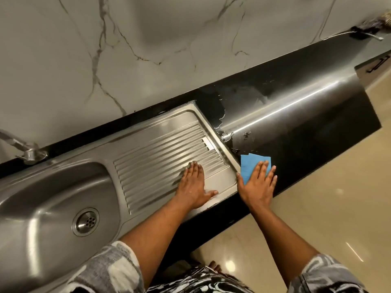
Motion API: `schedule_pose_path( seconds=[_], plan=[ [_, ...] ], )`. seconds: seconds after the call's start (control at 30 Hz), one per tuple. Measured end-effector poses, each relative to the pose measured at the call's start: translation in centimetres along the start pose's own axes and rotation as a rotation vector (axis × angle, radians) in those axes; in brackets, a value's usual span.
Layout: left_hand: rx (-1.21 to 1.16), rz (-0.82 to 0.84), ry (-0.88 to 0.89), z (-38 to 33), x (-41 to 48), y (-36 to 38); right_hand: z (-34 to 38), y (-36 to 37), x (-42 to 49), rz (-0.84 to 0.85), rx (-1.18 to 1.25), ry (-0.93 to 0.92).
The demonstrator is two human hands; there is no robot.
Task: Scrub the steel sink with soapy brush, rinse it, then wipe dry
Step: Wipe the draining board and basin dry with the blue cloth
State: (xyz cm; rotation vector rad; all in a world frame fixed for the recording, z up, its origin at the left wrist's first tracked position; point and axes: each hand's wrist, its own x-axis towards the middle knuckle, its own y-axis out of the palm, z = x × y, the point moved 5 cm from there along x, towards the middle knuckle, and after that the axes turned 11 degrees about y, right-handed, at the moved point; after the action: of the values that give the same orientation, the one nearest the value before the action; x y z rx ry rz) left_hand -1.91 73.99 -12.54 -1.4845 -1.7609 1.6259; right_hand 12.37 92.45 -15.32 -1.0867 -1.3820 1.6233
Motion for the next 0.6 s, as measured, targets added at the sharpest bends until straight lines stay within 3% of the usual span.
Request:
schedule_pose_path(
  seconds=[0.33,0.6],
  plan=[
    [0.004,-0.008,-0.182,7.3,5.1,-2.6,5.8,-0.4,5.6,0.014,-0.004,0.028],
    [-0.155,0.116,-0.214,11.0,7.7,-3.3,13.5,-0.7,12.7,0.019,-0.033,-0.149]
  ],
)
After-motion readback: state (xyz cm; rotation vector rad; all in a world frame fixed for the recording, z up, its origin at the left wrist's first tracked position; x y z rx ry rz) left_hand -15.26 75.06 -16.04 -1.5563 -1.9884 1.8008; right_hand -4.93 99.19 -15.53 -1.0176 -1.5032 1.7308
